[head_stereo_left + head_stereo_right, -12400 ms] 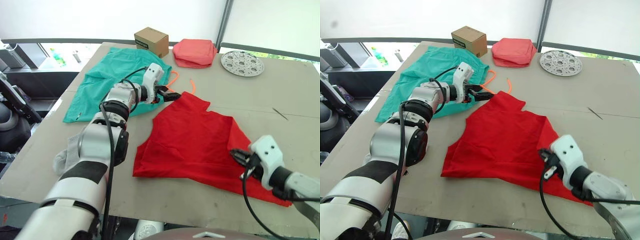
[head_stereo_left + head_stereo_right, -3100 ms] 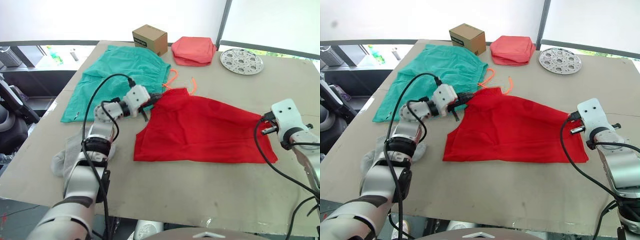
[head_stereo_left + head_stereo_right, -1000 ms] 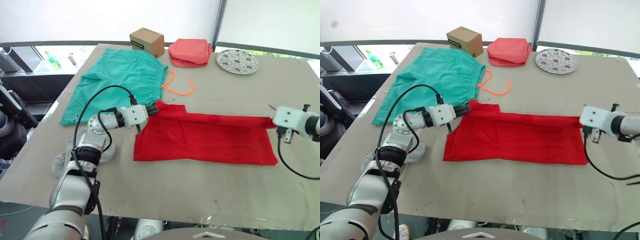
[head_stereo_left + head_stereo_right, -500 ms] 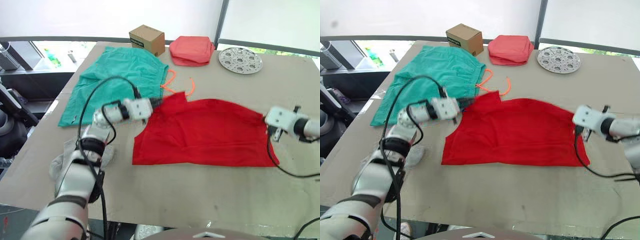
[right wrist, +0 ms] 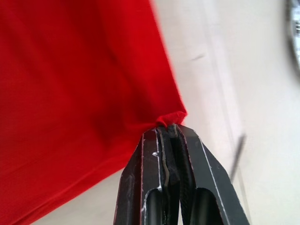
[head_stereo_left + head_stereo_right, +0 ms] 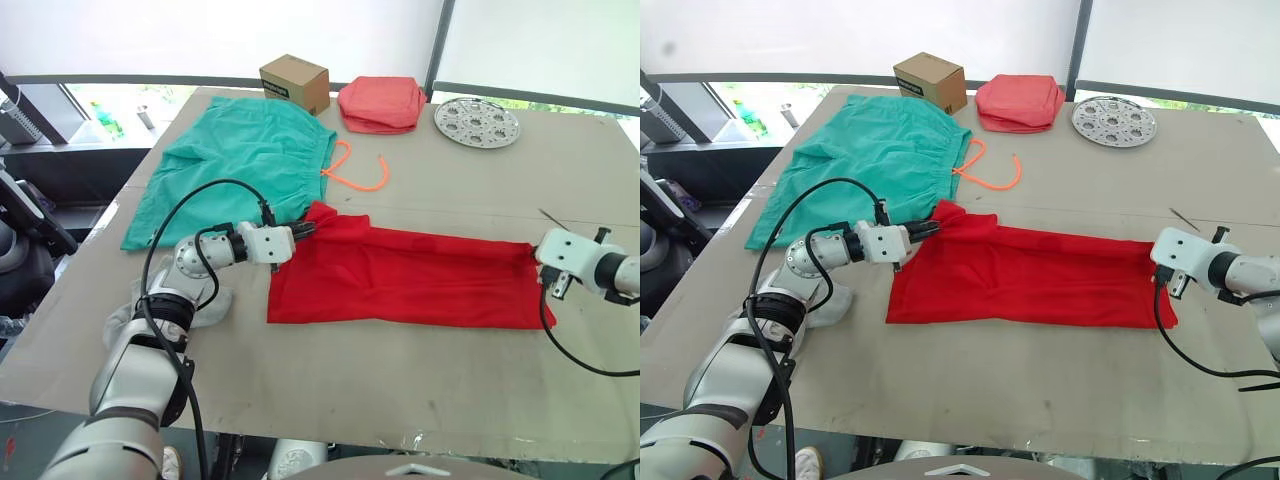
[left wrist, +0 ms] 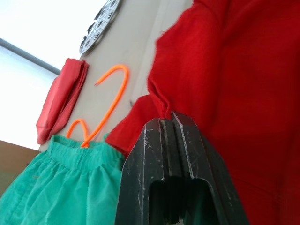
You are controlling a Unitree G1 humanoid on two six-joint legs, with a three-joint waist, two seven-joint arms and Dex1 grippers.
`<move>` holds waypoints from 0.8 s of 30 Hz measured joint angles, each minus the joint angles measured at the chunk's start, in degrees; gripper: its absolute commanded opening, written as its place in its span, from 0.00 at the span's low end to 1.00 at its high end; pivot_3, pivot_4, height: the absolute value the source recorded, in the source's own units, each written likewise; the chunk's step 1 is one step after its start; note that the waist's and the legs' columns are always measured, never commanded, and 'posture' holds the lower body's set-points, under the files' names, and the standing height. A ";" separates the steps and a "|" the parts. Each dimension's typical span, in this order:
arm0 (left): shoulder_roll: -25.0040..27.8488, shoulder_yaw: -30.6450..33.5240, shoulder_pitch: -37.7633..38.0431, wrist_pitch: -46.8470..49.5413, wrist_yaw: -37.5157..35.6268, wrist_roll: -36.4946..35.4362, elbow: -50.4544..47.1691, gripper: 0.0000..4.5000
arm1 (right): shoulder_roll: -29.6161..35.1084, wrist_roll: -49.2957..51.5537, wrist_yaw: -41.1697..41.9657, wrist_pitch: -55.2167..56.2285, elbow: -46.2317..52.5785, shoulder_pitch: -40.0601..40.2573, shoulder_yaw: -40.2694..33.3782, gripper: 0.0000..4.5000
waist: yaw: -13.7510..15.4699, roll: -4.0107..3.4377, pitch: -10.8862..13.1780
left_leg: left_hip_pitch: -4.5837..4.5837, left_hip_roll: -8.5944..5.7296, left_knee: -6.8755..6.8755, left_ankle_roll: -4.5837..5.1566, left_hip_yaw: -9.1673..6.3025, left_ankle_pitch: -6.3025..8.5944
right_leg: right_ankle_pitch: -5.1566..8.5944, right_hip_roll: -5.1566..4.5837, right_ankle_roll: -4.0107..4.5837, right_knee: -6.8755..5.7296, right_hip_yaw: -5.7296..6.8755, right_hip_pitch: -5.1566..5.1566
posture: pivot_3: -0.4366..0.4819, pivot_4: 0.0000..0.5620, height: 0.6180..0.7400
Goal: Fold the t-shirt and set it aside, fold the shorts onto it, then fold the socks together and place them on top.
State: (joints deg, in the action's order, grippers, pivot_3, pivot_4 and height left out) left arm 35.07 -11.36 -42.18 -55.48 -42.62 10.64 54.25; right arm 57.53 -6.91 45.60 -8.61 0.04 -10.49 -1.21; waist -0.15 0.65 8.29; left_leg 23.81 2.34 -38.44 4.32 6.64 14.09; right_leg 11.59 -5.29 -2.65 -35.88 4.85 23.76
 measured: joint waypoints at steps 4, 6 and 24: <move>0.47 0.00 -1.53 0.11 2.58 1.70 1.04 0.01 | 0.00 0.12 0.07 -1.13 0.05 0.42 0.00 0.00 | 0.15 0.00 0.00 | -0.01 0.01 0.05 0.00 0.02 0.01 | 0.03 0.06 -0.04 0.01 0.02 0.00 | 0.48 0.27 1.00; 0.63 0.00 -1.97 -0.05 3.98 2.71 1.78 0.01 | 0.00 0.18 0.10 -1.28 0.19 1.30 0.00 0.00 | 0.15 0.00 0.00 | -0.01 0.01 0.04 0.10 0.03 0.06 | 0.03 0.06 -0.05 0.02 0.00 0.00 | 0.48 0.27 1.00; 5.75 6.72 11.90 53.14 -21.27 -36.61 -27.95 0.30 | -6.34 24.03 4.85 -37.81 26.08 7.23 -15.48 0.41 | -0.61 0.03 0.02 | 0.02 0.24 -0.06 0.21 -0.22 0.14 | 0.10 0.14 0.08 0.00 0.00 -0.03 | 0.48 0.27 1.00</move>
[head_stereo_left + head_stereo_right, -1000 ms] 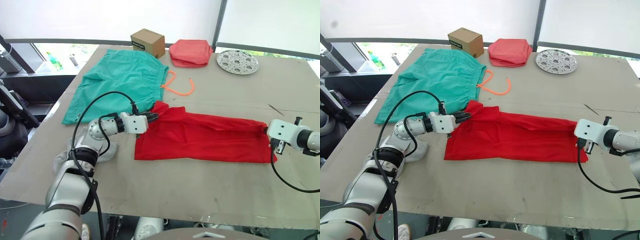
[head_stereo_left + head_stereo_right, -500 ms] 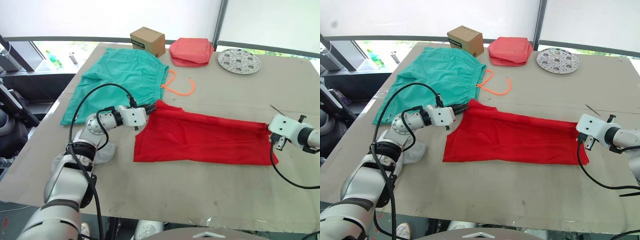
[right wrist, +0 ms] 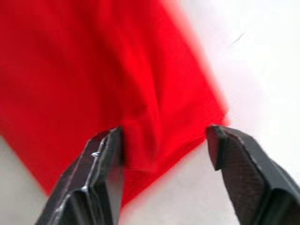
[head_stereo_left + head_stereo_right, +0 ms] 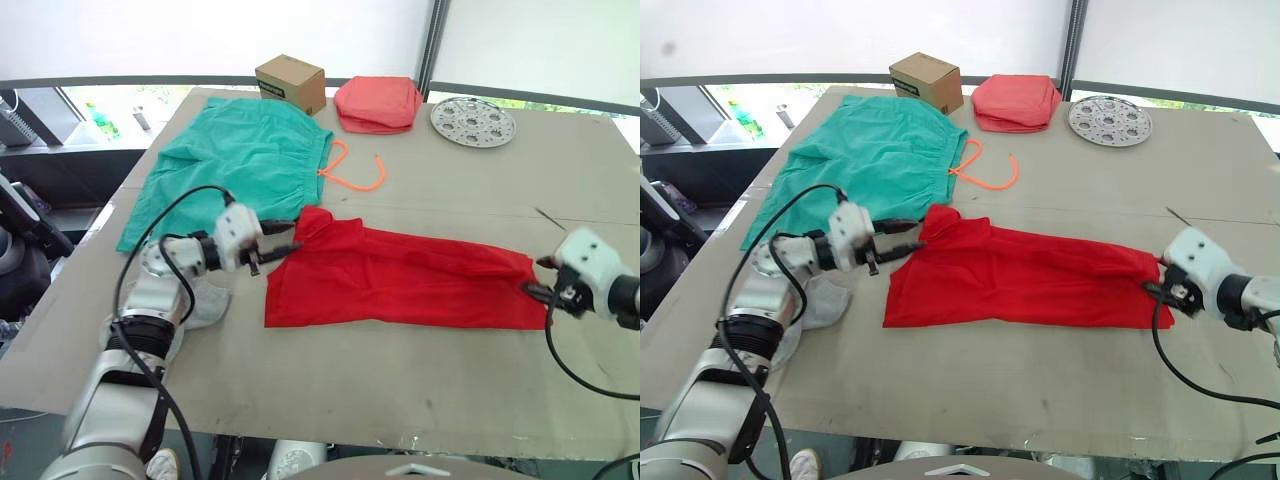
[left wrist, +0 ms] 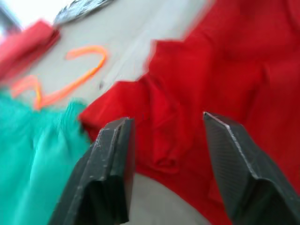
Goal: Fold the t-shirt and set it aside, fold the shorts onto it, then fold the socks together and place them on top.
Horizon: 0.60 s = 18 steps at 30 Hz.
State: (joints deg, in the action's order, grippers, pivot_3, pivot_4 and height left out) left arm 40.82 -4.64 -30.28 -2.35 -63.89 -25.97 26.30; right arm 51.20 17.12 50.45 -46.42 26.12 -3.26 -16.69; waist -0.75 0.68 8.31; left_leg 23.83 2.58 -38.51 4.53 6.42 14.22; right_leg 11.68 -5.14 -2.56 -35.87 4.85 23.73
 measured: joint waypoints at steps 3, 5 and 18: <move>-0.22 3.86 -1.03 24.24 4.36 -10.00 -10.19 0.05 | -8.54 5.52 -8.04 -12.34 4.87 -8.28 0.90 0.15 | 0.18 0.17 -0.14 | -0.07 -0.10 0.00 -0.02 -0.06 0.00 | 0.08 -0.01 0.12 0.01 -0.02 -0.07 | 0.48 0.27 1.00; -2.55 4.02 -1.78 30.11 8.37 -10.66 -12.41 0.00 | -12.28 4.50 -12.76 -14.80 4.22 -10.90 4.94 0.01 | 0.38 0.16 -0.13 | -0.02 -0.20 0.00 -0.04 -0.08 -0.03 | 0.07 -0.03 0.13 -0.01 -0.03 -0.07 | 0.48 0.27 1.00; -6.72 -0.80 3.65 34.27 11.58 -2.73 -23.72 0.00 | -2.98 -2.24 -19.46 -13.50 0.80 -4.05 8.85 0.01 | 1.23 0.11 -0.09 | -0.06 -0.24 0.15 -0.12 0.01 -0.04 | 0.17 0.05 0.02 0.06 -0.10 -0.03 | 0.48 0.27 1.00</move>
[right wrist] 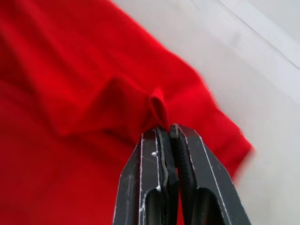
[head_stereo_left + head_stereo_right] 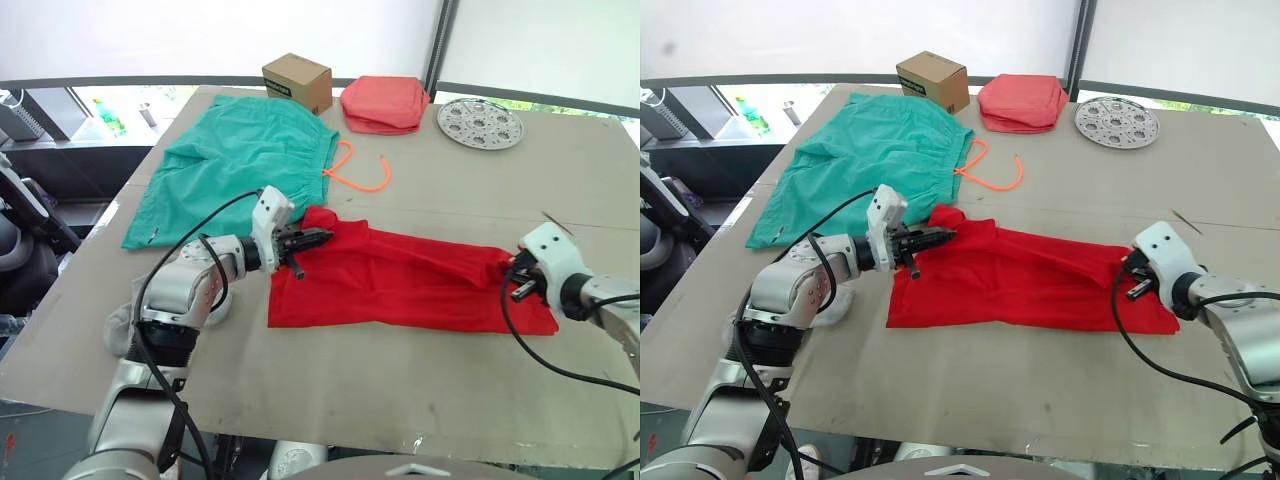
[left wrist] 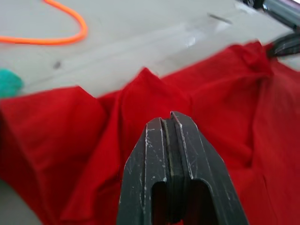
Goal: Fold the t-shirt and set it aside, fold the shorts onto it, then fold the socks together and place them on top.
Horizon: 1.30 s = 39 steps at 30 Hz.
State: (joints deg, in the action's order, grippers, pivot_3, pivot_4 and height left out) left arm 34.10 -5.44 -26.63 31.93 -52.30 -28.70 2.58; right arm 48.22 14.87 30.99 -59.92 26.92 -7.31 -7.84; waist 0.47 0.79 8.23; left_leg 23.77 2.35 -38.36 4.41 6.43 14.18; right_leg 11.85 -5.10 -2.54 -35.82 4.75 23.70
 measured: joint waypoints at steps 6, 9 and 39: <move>1.36 -4.15 4.25 -4.38 -4.48 4.79 -2.32 0.00 | 0.39 -0.27 1.07 4.88 -1.22 1.15 -1.15 0.01 | 0.14 -0.02 -0.01 | 0.01 -0.01 -0.04 0.02 -0.01 0.01 | -0.01 -0.13 0.05 0.00 -0.02 0.02 | 0.48 0.27 1.00; 1.62 -4.55 5.54 -5.48 -6.15 6.14 -2.12 0.00 | 3.24 -2.29 1.53 8.31 -3.52 1.99 -1.00 0.01 | 0.35 -0.03 0.00 | 0.08 -0.02 -0.03 0.03 -0.02 0.01 | -0.01 -0.15 0.07 0.00 0.00 0.08 | 0.48 0.27 1.00; -0.46 -3.69 7.98 -9.75 -6.52 9.38 -0.94 0.00 | 4.78 -8.48 2.57 17.58 -7.05 11.91 -2.50 0.07 | 0.15 -0.16 0.03 | 0.04 -0.06 0.00 0.08 -0.02 0.05 | 0.10 -0.26 -0.12 0.06 0.07 0.06 | 0.48 0.27 1.00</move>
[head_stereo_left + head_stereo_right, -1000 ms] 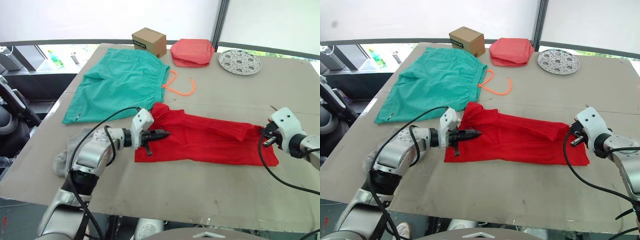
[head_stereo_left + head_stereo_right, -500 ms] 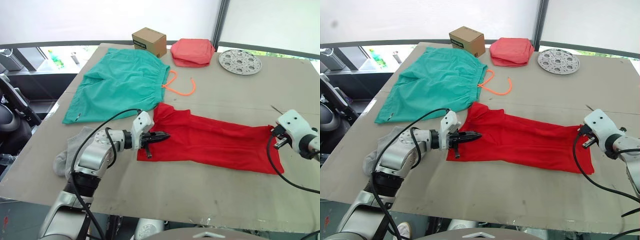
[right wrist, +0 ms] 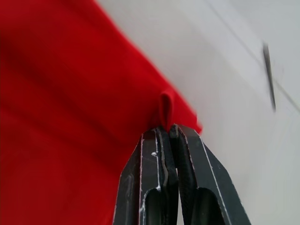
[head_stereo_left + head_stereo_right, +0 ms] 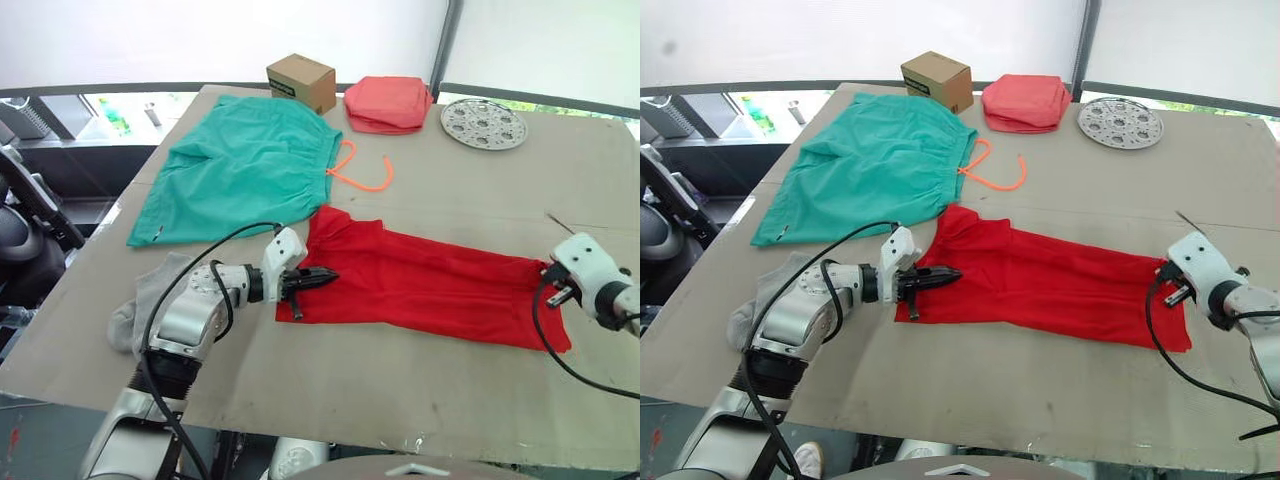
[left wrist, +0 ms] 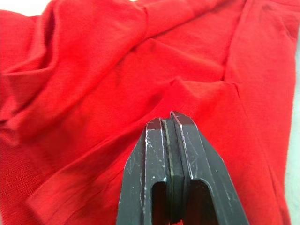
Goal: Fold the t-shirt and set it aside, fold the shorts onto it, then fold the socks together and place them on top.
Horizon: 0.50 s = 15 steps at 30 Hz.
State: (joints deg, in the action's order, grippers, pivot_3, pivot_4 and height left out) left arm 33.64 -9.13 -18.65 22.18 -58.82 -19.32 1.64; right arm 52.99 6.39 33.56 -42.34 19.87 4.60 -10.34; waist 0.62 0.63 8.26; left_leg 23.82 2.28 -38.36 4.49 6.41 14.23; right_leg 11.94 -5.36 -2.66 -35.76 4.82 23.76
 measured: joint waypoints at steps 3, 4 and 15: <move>0.00 0.06 0.68 -0.01 0.01 0.01 -0.03 0.00 | 1.12 0.09 1.35 -1.18 2.35 2.77 -1.98 0.28 | 0.08 -0.01 0.00 | -0.01 0.01 0.00 -0.01 -0.01 0.00 | 0.01 -0.01 -0.02 0.00 0.00 0.01 | 0.48 0.27 1.00; 0.03 0.21 0.78 -0.05 -0.01 0.00 -0.08 0.00 | 1.68 0.50 2.03 -2.72 3.81 3.89 -3.54 0.39 | 0.15 -0.02 0.00 | 0.00 0.01 0.00 -0.01 -0.02 0.00 | 0.00 -0.04 0.01 0.00 0.01 0.01 | 0.48 0.27 1.00; -1.61 3.87 -2.90 5.18 0.09 -4.56 -0.13 0.00 | -2.46 19.58 5.12 -27.20 17.82 -13.65 -11.51 0.01 | 0.36 0.08 0.04 | 0.09 -0.02 0.02 -0.02 -0.25 0.01 | -0.09 -0.32 0.19 0.06 0.24 0.02 | 0.48 0.27 1.00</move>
State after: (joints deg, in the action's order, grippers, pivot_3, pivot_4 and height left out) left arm 32.03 -5.26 -21.55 27.37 -58.73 -23.89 1.51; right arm 50.53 25.97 38.68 -69.55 37.69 -9.05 -21.85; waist 0.98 0.70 8.30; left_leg 23.91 2.26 -38.34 4.48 6.17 14.24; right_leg 11.86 -5.68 -2.47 -35.70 5.06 23.79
